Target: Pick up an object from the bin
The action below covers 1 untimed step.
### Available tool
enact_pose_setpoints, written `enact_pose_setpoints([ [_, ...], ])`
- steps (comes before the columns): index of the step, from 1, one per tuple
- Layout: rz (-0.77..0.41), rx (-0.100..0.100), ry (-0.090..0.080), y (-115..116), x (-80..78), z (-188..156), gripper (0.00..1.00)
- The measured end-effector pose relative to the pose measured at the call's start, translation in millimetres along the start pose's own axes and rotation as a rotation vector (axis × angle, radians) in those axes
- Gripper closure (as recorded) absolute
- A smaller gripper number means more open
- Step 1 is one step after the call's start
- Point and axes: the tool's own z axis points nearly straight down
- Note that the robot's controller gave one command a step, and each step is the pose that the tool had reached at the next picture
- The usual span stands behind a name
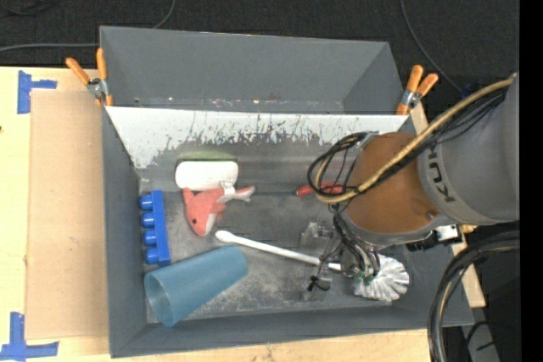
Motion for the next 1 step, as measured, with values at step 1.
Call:
enact_pose_setpoints([
  [1, -0.002, 0.002, 0.001, -12.4, -16.9, 6.8, 0.0],
])
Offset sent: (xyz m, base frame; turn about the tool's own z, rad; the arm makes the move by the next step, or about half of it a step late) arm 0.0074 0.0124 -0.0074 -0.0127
